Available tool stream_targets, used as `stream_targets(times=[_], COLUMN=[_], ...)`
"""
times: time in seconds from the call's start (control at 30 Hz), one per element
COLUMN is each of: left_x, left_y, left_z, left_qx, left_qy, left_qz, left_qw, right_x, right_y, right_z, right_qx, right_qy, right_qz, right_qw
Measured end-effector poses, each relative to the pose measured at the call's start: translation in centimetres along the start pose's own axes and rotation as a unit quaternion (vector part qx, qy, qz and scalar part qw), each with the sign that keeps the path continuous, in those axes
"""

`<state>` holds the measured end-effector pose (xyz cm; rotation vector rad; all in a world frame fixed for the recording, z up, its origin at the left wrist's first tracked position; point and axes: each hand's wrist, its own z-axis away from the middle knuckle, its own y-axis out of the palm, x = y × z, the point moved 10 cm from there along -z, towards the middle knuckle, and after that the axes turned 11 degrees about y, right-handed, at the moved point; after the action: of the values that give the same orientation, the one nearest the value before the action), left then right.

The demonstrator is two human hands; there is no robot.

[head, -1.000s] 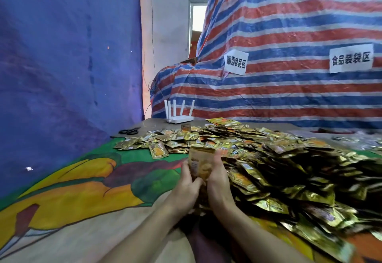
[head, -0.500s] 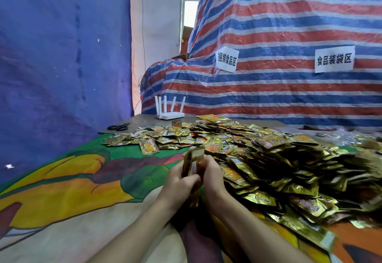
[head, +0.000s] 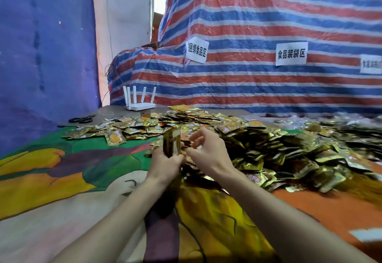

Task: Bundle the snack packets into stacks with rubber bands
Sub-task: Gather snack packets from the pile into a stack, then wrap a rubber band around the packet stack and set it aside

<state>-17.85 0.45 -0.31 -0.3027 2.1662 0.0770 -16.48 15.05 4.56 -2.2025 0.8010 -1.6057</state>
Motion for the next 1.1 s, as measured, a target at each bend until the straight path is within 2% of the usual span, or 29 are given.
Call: stream_targets(times=[0.07,0.17,0.27,0.37,0.43,0.53,0.6,0.83,1.1], left_x=[0.5,1.6,3.3,3.4,3.2,3.3,3.7,3.4,2.4], left_y=[0.3,0.4,0.7,1.1,1.4,1.8,1.8,1.9,1.9], left_z=[0.7,1.4,1.7,1.9,1.9,1.6,1.5,1.4,1.8], left_qx=[-0.042,-0.063,-0.038,-0.015,-0.005,0.016,0.011,0.021,0.032], left_qy=[-0.005,-0.028,-0.076,-0.075,-0.068,-0.068,-0.079,-0.060,-0.035], left_qz=[0.021,0.071,0.113,0.121,0.120,0.127,0.136,0.125,0.107], left_qw=[0.999,0.995,0.990,0.990,0.990,0.989,0.987,0.990,0.993], right_x=[-1.3,-4.1,-7.3,-11.3,-14.6,-20.0,-22.2,-22.9,-21.1], right_y=[-2.5,-6.9,-12.5,-19.3,-23.4,-26.9,-28.0,-26.7,-26.3], right_z=[0.5,0.8,0.2,-0.4,-0.2,1.6,2.6,2.4,3.0], right_qx=[0.000,0.004,0.009,-0.021,-0.031,0.022,0.038,-0.052,-0.138], right_qy=[0.004,0.032,0.079,0.159,0.231,0.355,0.386,0.288,0.268], right_qz=[0.027,0.099,0.183,0.247,0.307,0.393,0.440,0.491,0.515], right_qw=[1.000,0.995,0.980,0.956,0.923,0.848,0.810,0.821,0.802])
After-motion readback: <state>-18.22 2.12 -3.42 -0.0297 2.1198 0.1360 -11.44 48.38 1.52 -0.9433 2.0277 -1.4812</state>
